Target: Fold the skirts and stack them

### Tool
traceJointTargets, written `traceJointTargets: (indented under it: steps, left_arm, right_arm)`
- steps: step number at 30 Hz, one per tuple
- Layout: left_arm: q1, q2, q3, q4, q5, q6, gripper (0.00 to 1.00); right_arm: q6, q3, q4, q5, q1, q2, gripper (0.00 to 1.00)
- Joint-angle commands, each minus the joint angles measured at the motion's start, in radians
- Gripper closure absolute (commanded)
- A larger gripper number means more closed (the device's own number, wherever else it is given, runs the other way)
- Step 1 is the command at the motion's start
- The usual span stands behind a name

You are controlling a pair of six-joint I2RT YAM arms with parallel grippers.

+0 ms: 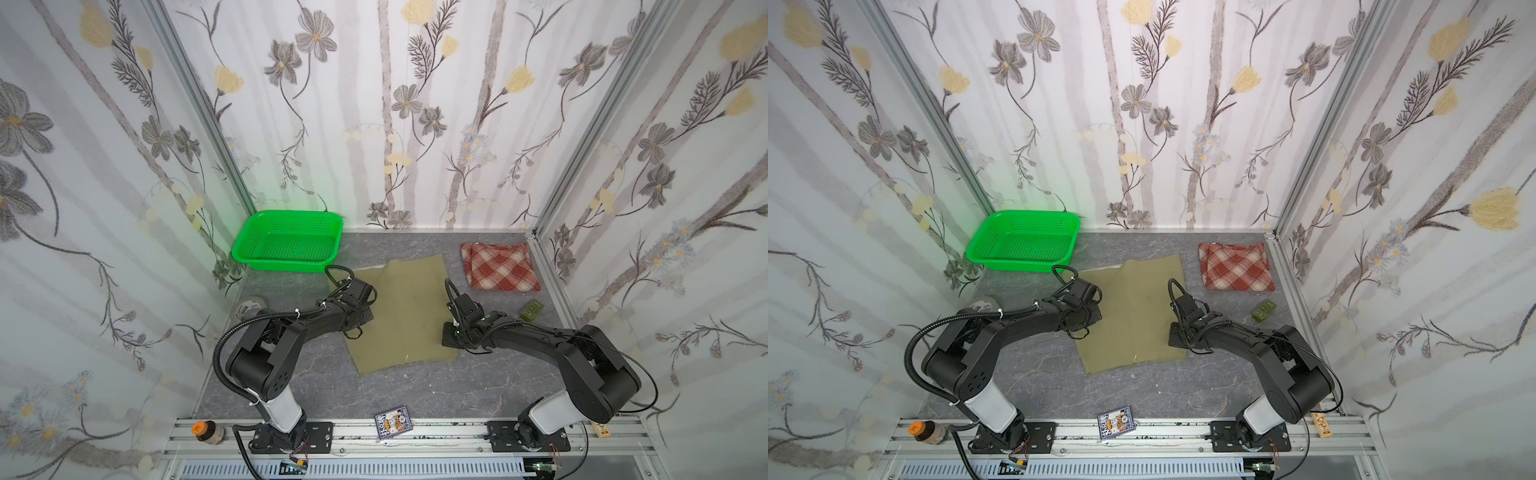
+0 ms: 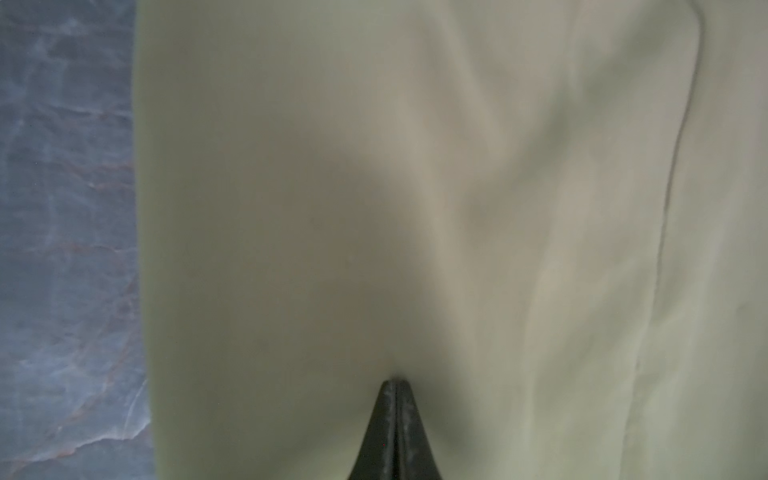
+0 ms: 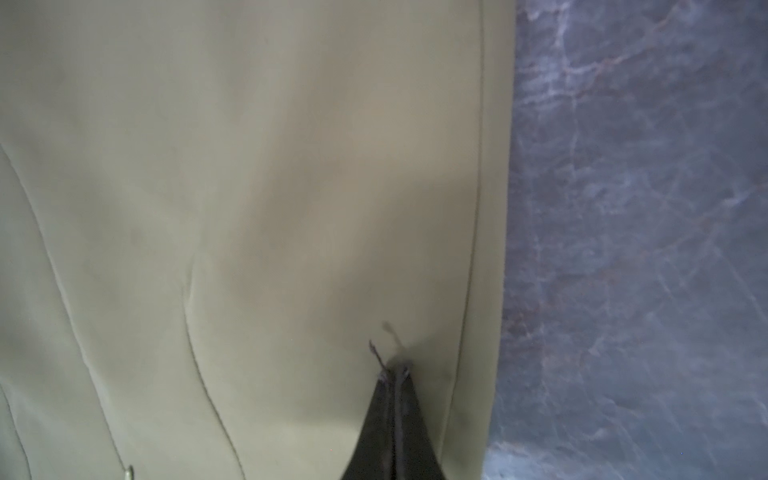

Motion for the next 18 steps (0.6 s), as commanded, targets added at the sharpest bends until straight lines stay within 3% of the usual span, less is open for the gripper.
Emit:
traceJointTargets:
  steps: [1,13,18]
  left_arm:
    - [-0.017,-0.019,-0.046,0.015,0.018,-0.015,0.95]
    - [-0.188,-0.135,-0.140,0.039,0.054,-0.201,0.96]
    - [-0.193,-0.205,-0.141,0.036,0.037,-0.211,0.94]
  right_arm:
    - [-0.015,0.046,0.010,0.045,-0.019,0.052,1.00]
    - [-0.166,0.342,-0.016,0.093,-0.166,0.299,1.00]
    - [-0.207,0.378,-0.012,0.081,-0.175,0.271,1.00]
